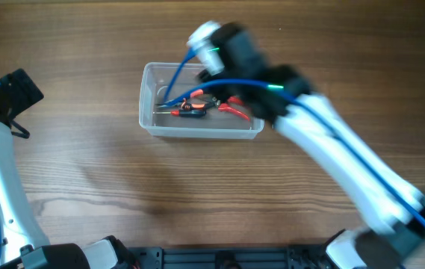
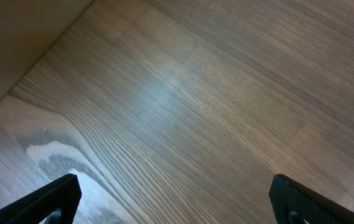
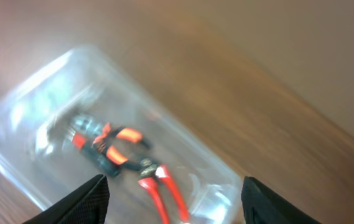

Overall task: Pack container
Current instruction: 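Drop the red-black screwdriver into the container, then grasp the green-handled screwdriver with the right gripper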

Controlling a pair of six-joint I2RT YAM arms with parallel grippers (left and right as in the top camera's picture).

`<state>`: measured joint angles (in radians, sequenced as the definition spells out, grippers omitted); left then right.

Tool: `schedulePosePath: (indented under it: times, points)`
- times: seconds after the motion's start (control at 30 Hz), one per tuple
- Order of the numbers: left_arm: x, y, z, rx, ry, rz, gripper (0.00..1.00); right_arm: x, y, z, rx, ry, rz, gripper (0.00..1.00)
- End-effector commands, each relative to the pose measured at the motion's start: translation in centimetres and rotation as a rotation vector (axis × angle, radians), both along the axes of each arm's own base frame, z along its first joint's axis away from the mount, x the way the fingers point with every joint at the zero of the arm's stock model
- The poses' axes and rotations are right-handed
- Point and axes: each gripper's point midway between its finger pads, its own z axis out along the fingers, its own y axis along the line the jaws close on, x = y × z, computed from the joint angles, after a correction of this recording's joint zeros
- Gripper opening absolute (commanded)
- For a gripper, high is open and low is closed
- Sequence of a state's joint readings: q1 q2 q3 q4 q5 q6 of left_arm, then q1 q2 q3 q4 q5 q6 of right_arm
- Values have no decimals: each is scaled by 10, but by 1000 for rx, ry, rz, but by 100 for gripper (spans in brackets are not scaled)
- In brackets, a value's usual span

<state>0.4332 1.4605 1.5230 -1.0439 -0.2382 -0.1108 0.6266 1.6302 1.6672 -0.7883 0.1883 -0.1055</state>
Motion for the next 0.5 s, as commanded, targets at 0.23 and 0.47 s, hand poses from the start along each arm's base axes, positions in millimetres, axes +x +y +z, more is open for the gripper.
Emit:
schedulePosePath:
  times: [0.23, 0.47]
  points:
    - [1, 1, -1, -8, -6, 9, 100, 17, -198, -99, 160, 406, -762, 66]
    - [1, 1, -1, -8, -6, 9, 100, 27, -182, -244, 109, 733, -754, 56]
